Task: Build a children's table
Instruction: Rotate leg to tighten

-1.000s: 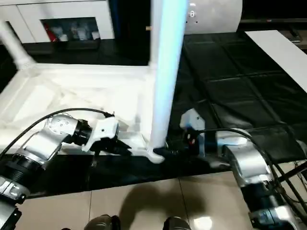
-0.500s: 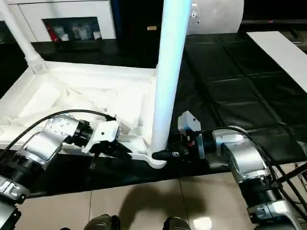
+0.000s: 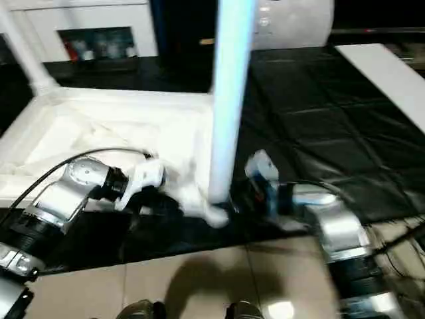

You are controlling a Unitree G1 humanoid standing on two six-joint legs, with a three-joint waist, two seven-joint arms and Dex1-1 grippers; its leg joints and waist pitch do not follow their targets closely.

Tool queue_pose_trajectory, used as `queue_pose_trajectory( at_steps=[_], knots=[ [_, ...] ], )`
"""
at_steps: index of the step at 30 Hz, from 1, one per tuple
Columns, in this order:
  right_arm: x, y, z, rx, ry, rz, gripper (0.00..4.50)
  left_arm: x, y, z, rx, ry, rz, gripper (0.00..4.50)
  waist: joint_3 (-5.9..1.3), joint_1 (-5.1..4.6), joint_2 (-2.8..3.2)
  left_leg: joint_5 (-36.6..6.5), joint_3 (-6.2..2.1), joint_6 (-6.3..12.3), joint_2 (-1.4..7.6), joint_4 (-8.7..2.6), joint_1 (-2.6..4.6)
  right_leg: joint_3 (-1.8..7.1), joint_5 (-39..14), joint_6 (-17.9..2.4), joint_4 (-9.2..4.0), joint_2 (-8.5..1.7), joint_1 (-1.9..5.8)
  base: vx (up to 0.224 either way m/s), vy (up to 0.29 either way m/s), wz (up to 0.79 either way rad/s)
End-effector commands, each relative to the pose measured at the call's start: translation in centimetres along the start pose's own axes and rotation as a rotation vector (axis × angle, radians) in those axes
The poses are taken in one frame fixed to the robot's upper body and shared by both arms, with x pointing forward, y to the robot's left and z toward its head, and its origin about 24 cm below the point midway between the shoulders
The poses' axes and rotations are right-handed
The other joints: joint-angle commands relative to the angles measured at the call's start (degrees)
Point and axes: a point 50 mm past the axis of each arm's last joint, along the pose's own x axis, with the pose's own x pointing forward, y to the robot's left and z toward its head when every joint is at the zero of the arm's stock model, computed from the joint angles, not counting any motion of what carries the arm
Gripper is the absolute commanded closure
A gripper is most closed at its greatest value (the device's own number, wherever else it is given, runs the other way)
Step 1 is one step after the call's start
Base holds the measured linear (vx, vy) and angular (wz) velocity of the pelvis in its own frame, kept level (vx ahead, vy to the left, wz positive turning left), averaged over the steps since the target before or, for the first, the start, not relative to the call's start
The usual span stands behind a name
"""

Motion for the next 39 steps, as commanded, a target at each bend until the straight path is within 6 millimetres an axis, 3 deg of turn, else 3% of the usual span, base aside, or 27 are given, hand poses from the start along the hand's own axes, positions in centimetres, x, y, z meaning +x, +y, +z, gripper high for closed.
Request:
queue_pose_trajectory(
  at_steps=[1,3,4,5,6,7,9,10,12,13,15,16,19,23,28,30,32,33,36,39],
  knots=[
    [3.3,1.8,-0.4,0.086,-0.023,-0.005,2.46,2.5,0.1,3.1,0.006,-0.109,0.056,4.5,-3.69,-0.24,-0.37,-14.7,-1.26,0.54,2.64,-4.81,0.41,2.49,-23.2,-10.4,-5.3,-3.46,2.91,0.0,0.0,0.0],
    [4.8,2.0,-0.6,0.103,-0.02,-0.119,2.46,3.5,0.5,3.7,-0.034,-0.116,0.139,4.5,-3.72,-0.91,-0.39,-15.2,-1.26,0.0,2.59,-4.82,0.55,2.55,-22.4,-10.2,-5.39,-3.34,2.66,0.0,0.0,0.0],
    [4.8,2.0,-0.6,0.103,-0.02,-0.119,2.46,3.5,0.5,3.7,-0.034,-0.116,0.139,4.5,-3.75,-1.4,-0.57,-15.1,-1.23,0.19,2.37,-4.79,0.39,2.55,-22.0,-10.2,-5.47,-3.39,2.79,0.0,0.0,0.0],
    [5.9,1.7,-0.5,0.141,-0.028,-0.231,2.46,4.1,0.9,4.2,-0.063,-0.126,0.202,4.5,-3.85,-1.64,-0.65,-14.4,-1.09,0.78,2.23,-4.6,0.35,2.62,-21.7,-10.1,-5.58,-3.39,2.84,0.0,0.0,0.0],
    [5.9,1.7,-0.5,0.141,-0.028,-0.231,2.46,4.1,0.9,4.2,-0.063,-0.126,0.202,4.5,-3.77,-1.84,-0.45,-14.4,-0.98,0.91,2.21,-4.54,0.46,2.72,-21.6,-10.3,-5.64,-3.42,2.52,0.0,0.0,0.0],
    [7.0,1.2,-0.3,0.172,-0.041,-0.358,2.46,4.7,1.3,4.8,-0.084,-0.136,0.283,4.5,-3.99,-1.89,-0.65,-14.3,-1.04,1.24,2.12,-4.47,0.51,2.58,-22.0,-10.1,-5.76,-3.32,2.76,0.0,0.0,0.0],
    [8.1,0.7,-0.1,0.22,-0.049,-0.502,2.46,5.2,1.9,5.6,-0.118,-0.159,0.386,4.5,-4.1,-2.3,-0.13,-14.0,-0.99,0.63,2.12,-4.39,0.67,2.6,-21.6,-10.7,-5.69,-3.25,2.37,0.0,0.0,0.0],
    [8.4,0.6,0.2,0.235,-0.067,-0.517,2.46,5.4,2.0,5.8,-0.119,-0.162,0.41,4.5,-4.23,-2.32,-0.16,-14.1,-1.05,0.42,2.09,-4.37,0.85,2.57,-21.4,-10.6,-5.76,-3.25,2.47,0.0,0.0,0.0],
    [8.7,0.8,0.5,0.237,-0.094,-0.512,2.46,5.5,2.1,6.2,-0.114,-0.166,0.446,4.5,-4.42,-2.07,0.15,-12.9,-0.97,1.1,2.23,-4.38,0.57,2.69,-17.1,-11.0,-5.52,-3.14,2.79,0.0,0.0,0.0],
    [8.7,0.8,0.9,0.21,-0.118,-0.51,1.92,5.7,2.0,6.4,-0.11,-0.18,0.453,4.5,-4.88,-1.88,0.41,-9.7,-0.89,2.33,2.27,-4.12,0.47,2.71,-9.6,-12.6,-4.81,-3.04,3.11,0.0,0.0,0.0],
    [8.5,0.8,1.0,0.205,-0.13,-0.489,1.79,5.7,1.9,6.7,-0.103,-0.21,0.445,4.5,-5.03,-1.86,0.38,-7.1,-0.88,3.53,2.19,-3.95,0.16,2.64,-4.8,-13.8,-4.36,-2.99,3.47,0.0,0.0,0.0],
    [8.2,0.9,1.0,0.197,-0.137,-0.468,1.77,5.7,1.8,6.9,-0.102,-0.23,0.433,4.5,-5.07,-1.8,0.07,-5.4,-0.79,5.0,2.16,-3.81,0.07,2.61,-1.5,-14.7,-4.08,-3.0,3.55,0.0,0.0,0.0],
    [7.1,0.4,0.3,0.144,-0.115,-0.488,1.42,5.4,1.7,6.1,-0.061,-0.189,0.404,4.5,-5.24,-1.35,0.29,-3.5,-0.76,7.45,2.2,-3.56,-0.1,2.49,1.2,-15.8,-3.7,-3.15,3.68,0.0,0.0,0.0],
    [5.3,-0.3,-0.1,0.075,-0.117,-0.479,1.09,5.0,1.5,5.3,-0.048,-0.166,0.37,4.5,-4.95,-1.19,0.03,-6.6,-0.72,6.83,2.43,-3.77,0.06,2.49,-4.5,-15.2,-4.21,-3.29,3.65,0.0,0.0,0.0],
    [2.0,-1.0,0.1,-0.03,-0.124,-0.389,0.51,4.0,1.3,4.0,0.005,-0.121,0.293,4.5,-4.87,-0.99,-0.21,-6.7,-0.66,7.27,2.44,-3.68,-0.1,2.57,-5.6,-14.4,-4.3,-3.23,3.72,0.0,0.0,0.0],
    [1.6,-1.0,0.1,-0.036,-0.12,-0.373,0.51,3.8,1.3,3.8,0.01,-0.115,0.285,4.5,-4.9,-1.1,-0.29,-6.3,-0.66,7.64,2.44,-3.63,-0.13,2.55,-5.1,-14.7,-4.23,-3.24,3.67,0.0,0.0,0.0],
    [0.3,-0.9,0.0,-0.077,-0.077,-0.266,0.51,3.2,1.3,3.0,0.044,-0.087,0.243,4.5,-4.93,-0.93,-0.36,-6.5,-0.63,7.97,2.42,-3.56,-0.07,2.54,-5.7,-14.6,-4.32,-3.2,3.74,0.0,0.0,0.0],
    [-0.9,-0.9,0.0,-0.128,-0.04,-0.181,0.51,2.5,1.0,2.2,0.072,-0.074,0.172,4.5,-4.86,-0.99,-0.66,-6.5,-0.62,8.23,2.42,-3.53,-0.16,2.52,-5.7,-14.5,-4.34,-3.13,3.79,0.0,0.0,0.0],
    [-2.0,-1.0,0.5,-0.17,-0.031,-0.105,0.51,1.7,0.4,1.4,0.109,-0.057,0.066,4.5,-4.83,-0.9,-0.55,-6.5,-0.64,8.72,2.54,-3.49,-0.15,2.54,-6.0,-14.7,-4.19,-3.29,3.57,0.0,0.0,0.0],
    [-2.6,-0.9,0.9,-0.203,-0.011,-0.007,0.51,1.1,-0.2,1.0,0.147,-0.03,-0.039,4.5,-4.67,-0.62,-0.19,-7.9,-0.63,8.29,2.82,-3.67,0.3,2.55,-8.5,-14.9,-4.42,-3.33,3.17,0.0,0.0,0.0]
  ],
)
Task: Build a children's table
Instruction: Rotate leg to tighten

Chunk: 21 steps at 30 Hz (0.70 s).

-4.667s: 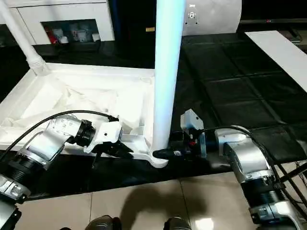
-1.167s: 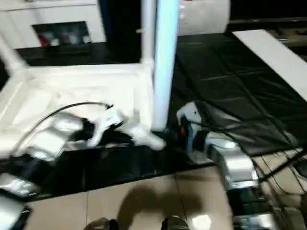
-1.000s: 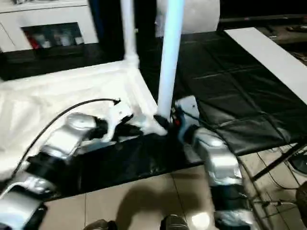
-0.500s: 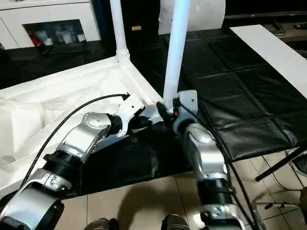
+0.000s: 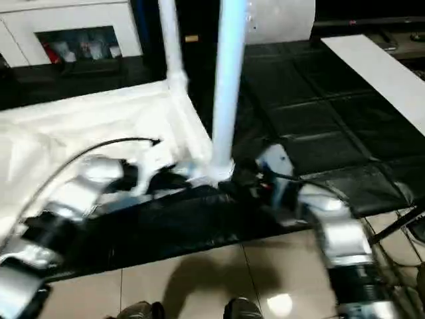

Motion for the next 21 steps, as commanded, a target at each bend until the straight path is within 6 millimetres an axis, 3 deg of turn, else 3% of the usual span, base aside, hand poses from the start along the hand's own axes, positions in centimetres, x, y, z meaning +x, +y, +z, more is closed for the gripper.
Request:
queue_pose_trajectory(
  at_steps=[1,3,4,7,8,10,21],
  knots=[
    [0.1,0.4,0.7,-0.042,-0.01,0.097,0.51,0.5,-1.0,0.9,0.082,-0.005,-0.127,4.5,-4.46,0.26,-0.37,-8.3,-0.52,7.44,2.87,-3.5,0.96,2.68,-9.1,-14.8,-4.22,-3.31,3.51,0.0,0.0,0.0],
    [0.1,0.5,0.6,-0.055,0.006,0.153,0.51,0.3,-1.0,0.8,0.096,0.01,-0.158,4.5,-4.52,0.91,-0.27,-8.3,-0.49,6.96,3.04,-3.56,1.2,2.71,-8.6,-15.2,-4.09,-3.27,3.4,0.0,0.0,0.0],
    [0.2,0.6,0.7,-0.059,0.017,0.217,0.51,0.1,-1.1,0.8,0.122,0.015,-0.203,4.5,-4.65,1.18,0.09,-8.3,-0.58,6.75,3.09,-3.56,1.22,2.67,-7.8,-15.6,-3.86,-3.29,3.46,0.0,0.0,0.0],
    [0.3,0.7,0.8,-0.045,0.026,0.286,0.51,-0.1,-1.3,0.9,0.144,0.021,-0.244,4.5,-4.74,1.37,-0.11,-8.6,-0.51,6.45,3.03,-3.53,1.05,2.63,-7.0,-16.0,-3.74,-3.38,3.67,0.0,0.0,0.0],
    [0.3,0.9,0.9,-0.025,0.034,0.338,0.78,-0.2,-1.3,0.9,0.156,0.026,-0.261,4.5,-4.76,1.56,-0.04,-8.8,-0.52,6.42,3.03,-3.5,1.03,2.63,-7.2,-16.0,-3.76,-3.46,3.72,0.0,0.0,0.0],
    [0.3,0.9,1.0,-0.014,0.041,0.376,0.78,-0.3,-1.4,0.9,0.163,0.026,-0.284,4.5,-4.83,1.77,-0.08,-8.2,-0.51,6.42,3.05,-3.45,0.98,2.61,-6.7,-16.1,-3.64,-3.44,3.73,0.0,0.0,0.0],
    [0.6,0.8,0.7,-0.012,0.086,0.471,1.7,-0.6,-1.6,0.9,0.196,0.043,-0.331,4.5,-4.74,2.28,-0.55,-7.4,-0.51,6.12,3.06,-3.49,0.95,2.58,-7.8,-15.6,-3.58,-3.49,3.61,0.0,0.0,0.0]
  ],
)
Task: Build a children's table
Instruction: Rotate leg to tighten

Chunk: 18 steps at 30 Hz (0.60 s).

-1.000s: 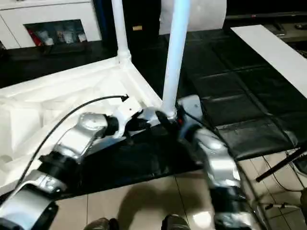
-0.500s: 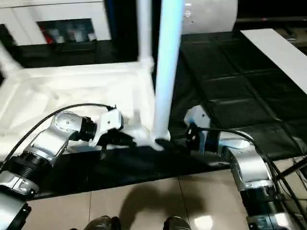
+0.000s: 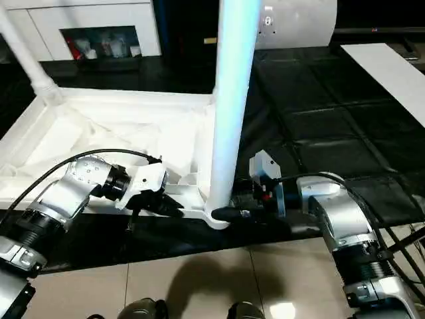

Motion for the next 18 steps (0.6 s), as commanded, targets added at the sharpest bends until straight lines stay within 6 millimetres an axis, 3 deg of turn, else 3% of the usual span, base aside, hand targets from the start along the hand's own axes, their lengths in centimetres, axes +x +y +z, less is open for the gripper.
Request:
queue_pose_trajectory(
  at_steps=[1,7,14,18],
  knots=[
    [0.1,0.0,0.0,-0.009,0.017,0.038,1.86,0.2,0.0,1.1,0.072,0.014,-0.057,4.5,-4.72,-0.2,-0.54,-7.4,-0.54,6.17,3.08,-3.7,0.93,2.62,-7.9,-15.6,-3.72,-3.36,3.46,0.0,0.0,0.0],
    [0.4,0.2,0.1,-0.007,0.019,0.074,2.38,0.1,0.1,1.1,0.077,0.018,-0.061,4.5,-4.64,-0.25,-0.45,-7.6,-0.55,6.07,3.09,-3.74,0.94,2.62,-8.5,-15.4,-3.77,-3.33,3.39,0.0,0.0,0.0],
    [1.3,0.9,-0.1,0.029,-0.021,0.1,2.51,0.3,0.4,1.1,0.026,-0.005,-0.017,4.5,-4.63,-0.15,-0.4,-7.0,-0.56,6.27,3.07,-3.73,0.93,2.61,-7.7,-15.6,-3.7,-3.29,3.41,0.0,0.0,0.0],
    [2.7,1.4,0.0,0.087,-0.071,0.007,2.53,0.7,1.4,2.1,-0.044,-0.056,0.094,4.5,-4.46,0.01,-0.24,-8.1,-0.6,5.37,3.12,-3.98,1.03,2.65,-9.8,-15.1,-3.95,-3.26,3.39,0.0,0.0,0.0]
  ],
)
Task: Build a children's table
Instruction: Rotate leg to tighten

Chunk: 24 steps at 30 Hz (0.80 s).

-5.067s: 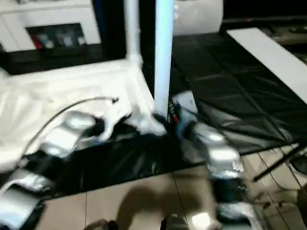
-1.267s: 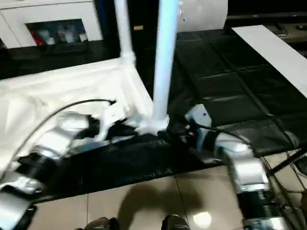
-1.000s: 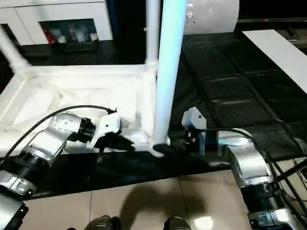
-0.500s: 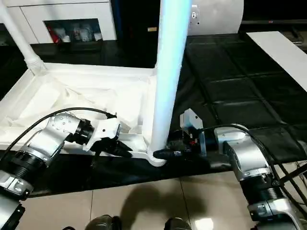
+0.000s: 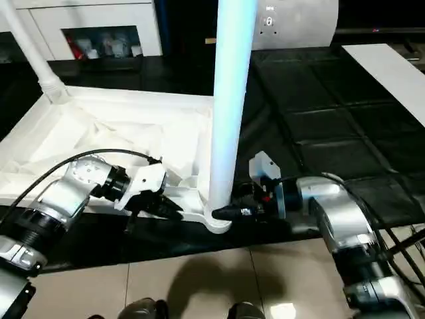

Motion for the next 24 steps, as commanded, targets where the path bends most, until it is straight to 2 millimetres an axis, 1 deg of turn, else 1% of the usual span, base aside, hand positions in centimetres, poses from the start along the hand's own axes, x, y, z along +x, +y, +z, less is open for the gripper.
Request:
queue_pose_trajectory(
  at_steps=[1,2,3,4,5,6,7,9,10,11,12,13,14,15,16,17,18,19,20,21,22,23,24],
  knots=[
    [2.4,1.0,0.3,0.029,-0.042,0.03,2.53,0.5,1.2,2.3,0.023,-0.054,0.102,4.5,-4.31,-0.38,-0.44,-10.1,-0.66,4.57,2.96,-4.08,0.94,2.6,-13.4,-14.4,-4.47,-3.41,3.26,0.0,0.0,0.0],
    [2.9,1.0,0.2,0.036,-0.044,-0.021,2.53,0.7,1.4,2.7,0.003,-0.064,0.136,4.5,-4.17,-0.43,-0.41,-11.3,-0.69,3.49,2.91,-4.22,1.15,2.68,-16.6,-13.3,-4.81,-3.43,3.09,0.0,0.0,0.0],
    [3.5,1.0,0.2,0.054,-0.044,-0.074,2.53,1.1,1.7,3.0,-0.014,-0.074,0.166,4.5,-4.12,-0.54,-0.25,-12.2,-0.74,3.05,2.88,-4.29,1.23,2.67,-18.2,-12.9,-4.96,-3.47,3.03,0.0,0.0,0.0],
    [3.9,0.9,0.2,0.067,-0.054,-0.117,2.53,1.4,1.9,3.3,-0.026,-0.08,0.192,4.5,-3.91,-0.85,-0.25,-13.2,-0.88,1.99,2.82,-4.52,1.12,2.6,-20.6,-11.9,-5.17,-3.36,3.05,0.0,0.0,0.0],
    [4.4,0.7,0.3,0.084,-0.071,-0.17,2.53,1.8,2.1,3.6,-0.038,-0.089,0.224,4.5,-3.8,-1.0,-0.17,-14.8,-1.04,1.21,2.73,-4.62,1.3,2.53,-23.6,-10.8,-5.57,-3.47,2.93,0.0,0.0,0.0],
    [4.7,0.6,0.4,0.095,-0.083,-0.203,2.53,2.1,2.3,3.8,-0.046,-0.095,0.244,4.5,-3.71,-1.27,-0.22,-15.0,-1.09,0.74,2.76,-4.71,1.15,2.6,-23.8,-10.4,-5.49,-3.38,2.97,0.0,0.0,0.0],
    [5.4,0.3,0.5,0.118,-0.103,-0.284,2.53,2.8,2.7,4.5,-0.083,-0.122,0.292,4.5,-3.71,-1.75,-0.41,-15.5,-1.2,0.14,2.65,-4.84,1.04,2.53,-23.6,-10.0,-5.54,-3.36,2.93,0.0,0.0,0.0],
    [6.4,-0.2,0.6,0.152,-0.123,-0.371,2.54,3.5,3.1,5.2,-0.119,-0.153,0.343,4.5,-3.78,-2.07,-0.36,-15.7,-1.18,0.09,2.58,-4.78,1.17,2.59,-23.0,-10.1,-5.63,-3.34,2.73,0.0,0.0,0.0],
    [6.9,-0.4,0.6,0.167,-0.131,-0.408,2.54,3.8,3.3,5.6,-0.136,-0.169,0.368,4.5,-3.87,-2.41,-0.48,-14.9,-1.22,0.37,2.42,-4.74,0.88,2.55,-21.8,-10.2,-5.52,-3.33,2.96,0.0,0.0,0.0],
    [6.9,-0.4,0.6,0.168,-0.132,-0.409,2.54,3.8,3.3,5.6,-0.136,-0.17,0.369,4.5,-3.91,-2.59,-0.47,-14.2,-1.04,0.96,2.33,-4.61,0.95,2.63,-20.7,-10.4,-5.62,-3.29,2.84,0.0,0.0,0.0],
    [7.6,-1.0,0.8,0.202,-0.152,-0.503,2.54,4.2,3.6,6.0,-0.157,-0.186,0.41,4.5,-3.88,-2.63,-0.13,-14.0,-1.06,1.17,2.29,-4.57,1.0,2.64,-20.0,-10.6,-5.58,-3.3,2.84,0.0,0.0,0.0],
    [8.2,-1.6,1.1,0.238,-0.169,-0.591,2.54,4.5,3.9,6.4,-0.177,-0.199,0.451,4.5,-3.85,-3.03,-0.23,-13.5,-0.99,1.18,2.19,-4.54,0.82,2.6,-19.2,-11.1,-5.46,-3.24,2.75,0.0,0.0,0.0],
    [8.9,-2.4,1.5,0.292,-0.189,-0.717,2.55,4.7,4.3,7.0,-0.207,-0.213,0.525,4.5,-4.01,-3.37,-0.47,-13.2,-0.98,1.02,2.07,-4.46,0.86,2.55,-19.4,-11.1,-5.48,-3.18,2.75,0.0,0.0,0.0],
    [8.9,-2.5,1.5,0.293,-0.19,-0.72,2.55,4.7,4.4,7.0,-0.208,-0.213,0.526,4.5,-4.01,-3.55,-0.37,-12.8,-1.05,0.84,2.06,-4.48,0.83,2.54,-19.1,-11.2,-5.39,-3.22,2.75,0.0,0.0,0.0],
    [9.2,-3.0,1.9,0.328,-0.208,-0.797,2.55,4.9,4.5,7.4,-0.223,-0.224,0.559,4.5,-4.33,-3.51,-0.5,-11.2,-1.04,1.33,2.08,-4.35,0.7,2.53,-17.0,-11.0,-5.34,-3.11,3.06,0.0,0.0,0.0],
    [9.5,-3.3,2.3,0.337,-0.229,-0.821,2.55,5.0,4.6,7.7,-0.229,-0.234,0.572,4.5,-4.57,-3.65,-0.36,-8.5,-0.95,2.25,2.16,-4.16,0.46,2.65,-12.4,-12.1,-4.83,-3.17,3.04,0.0,0.0,0.0],
    [9.7,-3.4,2.5,0.34,-0.239,-0.831,2.55,5.1,4.6,7.9,-0.234,-0.237,0.581,4.5,-4.69,-3.69,-0.32,-7.0,-0.93,2.77,2.11,-4.05,0.28,2.59,-10.0,-12.5,-4.61,-3.06,3.19,0.0,0.0,0.0],
    [9.8,-3.3,2.7,0.321,-0.251,-0.817,1.99,5.1,4.6,8.0,-0.233,-0.237,0.587,4.5,-4.94,-3.63,-0.34,-4.2,-0.82,4.29,2.01,-3.78,0.18,2.56,-4.7,-13.5,-4.1,-2.91,3.35,0.0,0.0,0.0],
    [9.9,-3.2,2.8,0.298,-0.252,-0.805,1.85,5.0,4.6,7.9,-0.23,-0.233,0.593,4.5,-5.05,-3.5,-0.16,-2.3,-0.75,5.97,1.99,-3.54,0.17,2.51,-0.6,-14.5,-3.75,-2.9,3.47,0.0,0.0,0.0],
    [9.8,-3.1,2.8,0.287,-0.258,-0.794,1.82,4.9,4.6,7.8,-0.221,-0.226,0.594,4.5,-5.07,-3.44,0.0,-1.2,-0.72,7.48,1.99,-3.44,0.13,2.44,2.0,-15.3,-3.5,-2.9,3.56,0.0,0.0,0.0],
    [9.6,-3.0,2.7,0.282,-0.263,-0.786,1.71,4.8,4.6,7.6,-0.213,-0.221,0.593,4.5,-5.1,-3.4,0.12,-1.0,-0.73,8.06,2.07,-3.41,0.19,2.42,2.8,-15.6,-3.46,-2.96,3.58,0.0,0.0,0.0],
    [9.3,-2.9,2.5,0.285,-0.266,-0.79,1.55,4.6,4.6,7.4,-0.206,-0.215,0.59,4.5,-5.05,-3.39,0.11,-0.9,-0.69,8.59,2.1,-3.41,0.22,2.38,3.1,-15.8,-3.5,-2.96,3.58,0.0,0.0,0.0],
    [9.0,-2.9,2.3,0.28,-0.263,-0.799,1.55,4.5,4.5,7.2,-0.196,-0.209,0.583,4.5,-5.11,-3.33,0.28,-0.7,-0.75,9.15,2.18,-3.37,0.23,2.35,3.4,-16.1,-3.41,-3.06,3.69,0.0,0.0,0.0]
  ],
)
